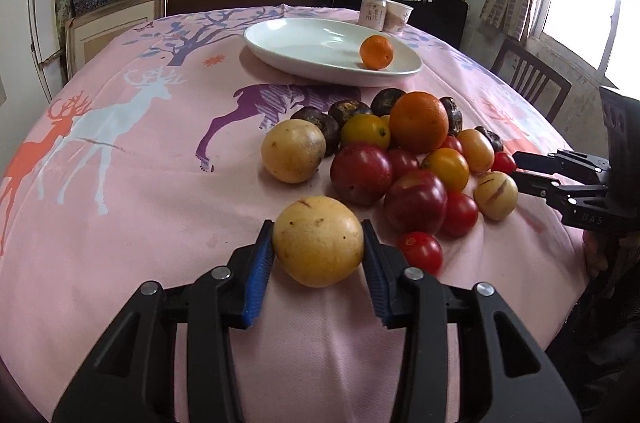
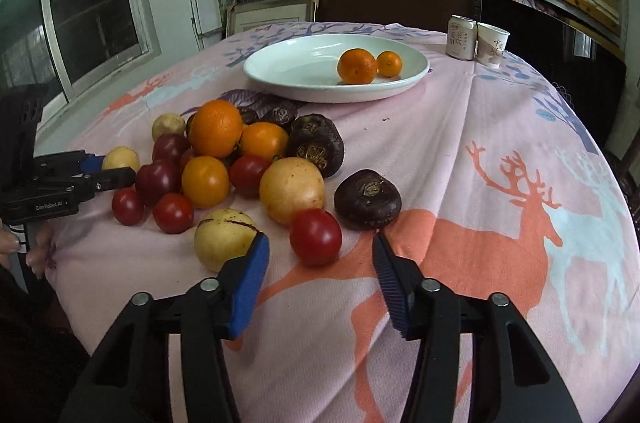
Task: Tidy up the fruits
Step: 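Grasp a pale yellow fruit with the left tool while the right grasps a red tomato, then lower the yellow fruit and tomato onto the white plate and open both tools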
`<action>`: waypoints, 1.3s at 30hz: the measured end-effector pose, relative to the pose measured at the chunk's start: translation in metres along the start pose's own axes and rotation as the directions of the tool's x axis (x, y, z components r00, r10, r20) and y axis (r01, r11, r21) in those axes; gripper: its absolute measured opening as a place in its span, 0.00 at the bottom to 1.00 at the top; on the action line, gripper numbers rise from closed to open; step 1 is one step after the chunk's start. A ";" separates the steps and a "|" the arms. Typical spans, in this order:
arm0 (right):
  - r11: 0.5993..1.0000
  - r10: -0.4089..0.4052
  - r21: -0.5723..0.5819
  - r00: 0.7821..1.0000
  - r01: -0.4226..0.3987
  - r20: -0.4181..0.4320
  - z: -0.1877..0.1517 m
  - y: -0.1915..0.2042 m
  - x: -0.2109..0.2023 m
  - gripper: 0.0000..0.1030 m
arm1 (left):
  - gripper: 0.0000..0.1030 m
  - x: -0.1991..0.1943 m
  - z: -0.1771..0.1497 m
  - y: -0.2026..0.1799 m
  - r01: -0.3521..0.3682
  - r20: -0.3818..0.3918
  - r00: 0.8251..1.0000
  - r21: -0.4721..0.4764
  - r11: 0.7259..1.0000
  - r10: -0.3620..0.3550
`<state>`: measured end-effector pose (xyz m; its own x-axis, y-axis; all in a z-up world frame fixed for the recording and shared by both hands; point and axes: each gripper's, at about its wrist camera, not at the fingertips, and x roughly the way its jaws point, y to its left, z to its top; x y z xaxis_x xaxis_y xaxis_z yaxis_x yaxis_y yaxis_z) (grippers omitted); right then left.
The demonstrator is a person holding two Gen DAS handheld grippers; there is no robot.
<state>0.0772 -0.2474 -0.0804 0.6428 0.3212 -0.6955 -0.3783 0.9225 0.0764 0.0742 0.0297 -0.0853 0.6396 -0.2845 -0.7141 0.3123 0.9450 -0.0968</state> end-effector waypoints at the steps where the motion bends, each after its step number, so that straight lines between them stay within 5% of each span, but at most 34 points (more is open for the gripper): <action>1: 1.000 -0.004 -0.002 1.000 0.004 -0.011 0.001 0.001 0.002 0.38 | 0.40 0.001 0.000 0.000 0.000 -0.004 1.000 0.000 1.000 0.000; 9: 1.000 -0.020 -0.002 0.999 0.020 -0.030 0.005 0.006 0.009 0.27 | 0.40 0.004 0.001 0.002 -0.006 -0.012 1.000 -0.014 1.000 0.006; 24: 0.992 0.052 0.109 0.995 -0.060 0.082 0.005 -0.013 -0.012 0.26 | 0.40 -0.008 0.005 0.007 0.032 0.043 0.999 -0.050 0.998 -0.030; 30: 0.983 0.117 0.123 0.985 -0.133 0.128 0.035 -0.011 -0.028 0.26 | 0.40 -0.013 0.042 -0.006 0.032 0.080 0.996 0.003 0.999 -0.032; 39: 0.983 0.094 0.140 0.982 -0.117 0.161 0.111 -0.013 -0.010 0.26 | 0.40 0.030 0.126 -0.016 0.003 0.091 0.996 0.061 0.998 -0.009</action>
<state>0.1497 -0.2387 0.0049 0.7035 0.4366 -0.5608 -0.3541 0.8994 0.2562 0.1769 -0.0146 -0.0172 0.6983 -0.3065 -0.6469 0.3567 0.9325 -0.0567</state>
